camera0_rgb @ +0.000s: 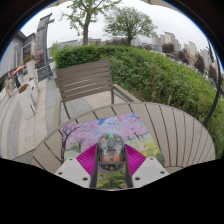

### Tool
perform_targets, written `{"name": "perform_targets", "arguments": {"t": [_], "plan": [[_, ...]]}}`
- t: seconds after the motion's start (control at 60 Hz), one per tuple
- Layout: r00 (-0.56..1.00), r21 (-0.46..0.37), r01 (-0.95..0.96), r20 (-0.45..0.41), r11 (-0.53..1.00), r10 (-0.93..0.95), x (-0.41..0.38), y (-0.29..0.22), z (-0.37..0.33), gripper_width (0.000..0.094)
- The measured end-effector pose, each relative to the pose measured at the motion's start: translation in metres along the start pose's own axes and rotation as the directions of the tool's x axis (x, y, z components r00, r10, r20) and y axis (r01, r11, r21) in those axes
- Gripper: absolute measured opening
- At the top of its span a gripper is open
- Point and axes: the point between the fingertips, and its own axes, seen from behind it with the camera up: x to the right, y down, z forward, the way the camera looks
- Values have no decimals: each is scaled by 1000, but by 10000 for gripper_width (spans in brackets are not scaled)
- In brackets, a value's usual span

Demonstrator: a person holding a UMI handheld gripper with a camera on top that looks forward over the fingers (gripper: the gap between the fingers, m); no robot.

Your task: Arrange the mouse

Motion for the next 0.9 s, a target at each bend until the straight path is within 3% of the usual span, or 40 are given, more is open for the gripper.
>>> {"name": "perform_targets", "arguments": {"t": [0.1,0.133,0.183,0.233,0.367,0.45,0.533,0.7,0.9], "plan": [[1000,0,2,-26,1000,-2,1,9,6,494],[999,-14,8,-39,1000,-8,4,13,2,598],[999,-39,10,-46,999,-12,7,13,-6,859],[999,-42,4,-48,999,-6,9,9,-21,825],[999,-57,-10,-54,998,6,20,-1,-98,849],[995,-77,-15,-103,997,7,37,6,-161,849],[990,-107,-4,-143,994,-12,51,25,-222,850],[996,-189,-10,-88,982,-7,47,83,-314,850],[995,-238,-35,-98,971,12,45,128,-367,850]]}}
